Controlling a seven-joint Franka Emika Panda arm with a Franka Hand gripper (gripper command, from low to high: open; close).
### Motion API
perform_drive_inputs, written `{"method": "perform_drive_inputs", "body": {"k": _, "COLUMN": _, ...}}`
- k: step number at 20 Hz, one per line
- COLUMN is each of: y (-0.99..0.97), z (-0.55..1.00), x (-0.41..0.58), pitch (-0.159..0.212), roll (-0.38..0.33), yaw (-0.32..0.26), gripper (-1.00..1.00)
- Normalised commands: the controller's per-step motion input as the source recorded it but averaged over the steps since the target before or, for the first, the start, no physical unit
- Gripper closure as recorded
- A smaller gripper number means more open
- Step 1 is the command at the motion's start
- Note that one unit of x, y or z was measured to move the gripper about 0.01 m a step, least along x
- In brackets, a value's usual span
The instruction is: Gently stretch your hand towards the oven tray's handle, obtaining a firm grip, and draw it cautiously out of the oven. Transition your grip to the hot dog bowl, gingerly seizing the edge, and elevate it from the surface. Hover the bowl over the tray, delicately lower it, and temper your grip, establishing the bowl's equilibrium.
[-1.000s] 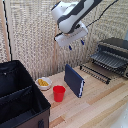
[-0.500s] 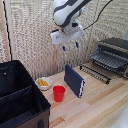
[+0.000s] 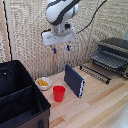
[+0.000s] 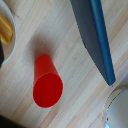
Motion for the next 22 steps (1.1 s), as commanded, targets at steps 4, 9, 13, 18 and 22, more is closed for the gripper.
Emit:
{"method": "perform_drive_inputs", "body": {"k": 4, "y": 0.05, "z": -0.25, "x": 0.116, "pitch": 0.024, "roll": 0.042, "yaw": 0.000, "gripper": -1.00}}
{"method": "perform_drive_inputs", "body": {"k": 9, "y": 0.08, "z": -0.49, "x": 0.130, "pitch": -0.011, "roll": 0.044, "yaw": 0.003, "gripper": -1.00}}
{"method": "perform_drive_inputs", "body": {"k": 13, "y": 0.19, "z": -0.58, "x": 0.114, "pitch": -0.045, "roll": 0.032, "yaw": 0.000, "gripper": -1.00}}
{"method": "perform_drive_inputs", "body": {"k": 18, "y": 0.21, "z": -0.54, "x": 0.087, "pitch": -0.069, "roll": 0.042, "yaw": 0.000, "gripper": -1.00}}
{"method": "perform_drive_inputs", "body": {"k": 22, "y": 0.21, "z": -0.46, "x": 0.119, "pitch": -0.095, "roll": 0.061, "yaw": 0.000, "gripper": -1.00}}
